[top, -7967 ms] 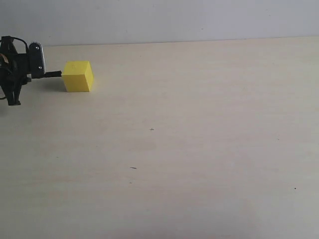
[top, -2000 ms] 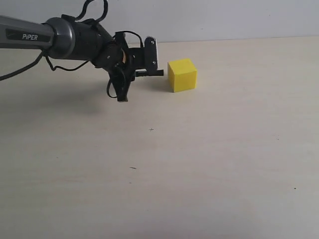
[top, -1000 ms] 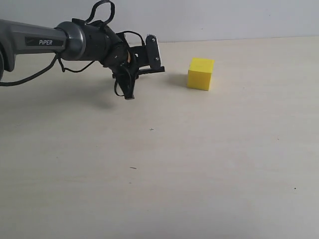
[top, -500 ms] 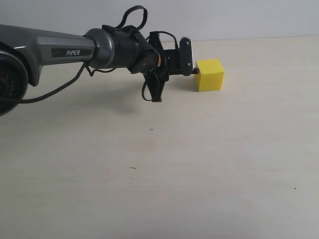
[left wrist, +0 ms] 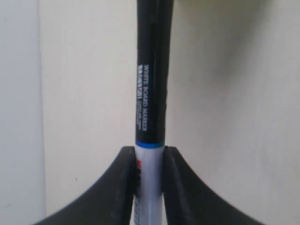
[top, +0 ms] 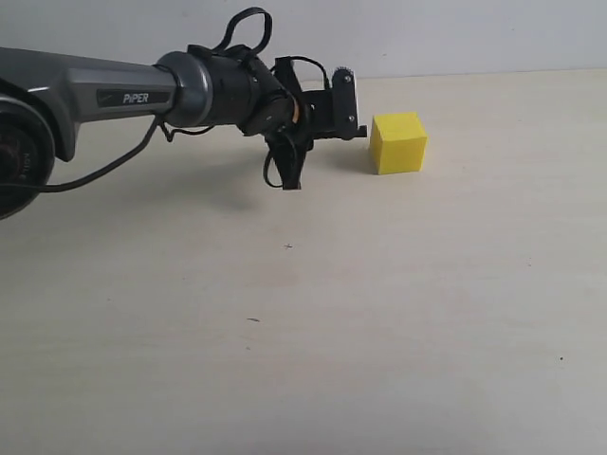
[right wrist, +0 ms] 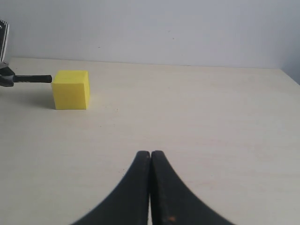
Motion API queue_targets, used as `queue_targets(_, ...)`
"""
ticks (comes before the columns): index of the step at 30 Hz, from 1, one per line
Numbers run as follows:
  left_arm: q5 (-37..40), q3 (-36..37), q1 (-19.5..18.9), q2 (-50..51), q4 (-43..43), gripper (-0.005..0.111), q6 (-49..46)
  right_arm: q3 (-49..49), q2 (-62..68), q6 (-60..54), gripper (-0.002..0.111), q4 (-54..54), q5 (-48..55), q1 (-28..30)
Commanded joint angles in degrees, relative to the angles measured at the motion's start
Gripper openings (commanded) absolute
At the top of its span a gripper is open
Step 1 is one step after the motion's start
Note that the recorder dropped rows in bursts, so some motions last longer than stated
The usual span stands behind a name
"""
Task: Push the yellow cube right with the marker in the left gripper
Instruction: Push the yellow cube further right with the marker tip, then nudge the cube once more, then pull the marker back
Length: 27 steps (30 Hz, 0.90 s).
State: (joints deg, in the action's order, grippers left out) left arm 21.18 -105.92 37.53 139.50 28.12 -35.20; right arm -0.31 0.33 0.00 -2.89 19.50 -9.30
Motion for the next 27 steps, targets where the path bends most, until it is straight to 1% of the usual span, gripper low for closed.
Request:
queue_targets(1, -3.1, -0.68, 2.04, 0.45, -0.71, 0.0, 0.81, 0.31, -0.33, 0.31, 0.0, -0.03, -0.51, 0.33)
queue_targets(8, 1.3, -0.68, -0.24, 0.45, -0.68, 0.0, 1.43, 0.31, -0.33, 0.31, 0.0, -0.03, -0.51, 0.33)
queue_targets(10, -0.91, -0.68, -0.59, 0.53, -0.57, 0.0, 1.55, 0.31, -0.33, 0.31, 0.0, -0.03, -0.51, 0.33)
queue_targets(12, -5.85, -0.68, -1.05, 1.3, -0.42, 0.0, -0.54, 0.31, -0.33, 0.31, 0.0, -0.03, -0.51, 0.33)
queue_targets(15, -9.26, -0.68, -0.93, 2.53, -0.42, 0.0, -8.62, 0.31, -0.33, 0.31, 0.0, -0.03, -0.51, 0.33)
queue_targets(16, -10.71, -0.68, -0.82, 2.79, -1.95, 0.0, -12.14, 0.31, -0.33, 0.31, 0.0, -0.03, -0.51, 0.33)
queue_targets(18, -12.66, -0.68, -1.24, 3.04, -2.17, 0.0, -15.58, 0.31, -0.33, 0.31, 0.0, -0.03, -0.51, 0.33)
queue_targets(21, -13.51, -0.57, -1.58, 3.12, -2.17, 0.0, -20.08, 0.31, -0.33, 0.31, 0.0, -0.03, -0.51, 0.33)
queue_targets(23, -14.6, -0.57, -2.07, 3.41, -2.17, 0.0, -19.87, 0.31, -0.33, 0.31, 0.0, -0.03, -0.51, 0.33)
queue_targets(27, -17.05, -0.71, -3.21, 3.36, -2.17, 0.0, -13.66, 0.31, -0.33, 0.31, 0.0, -0.03, -0.51, 0.33)
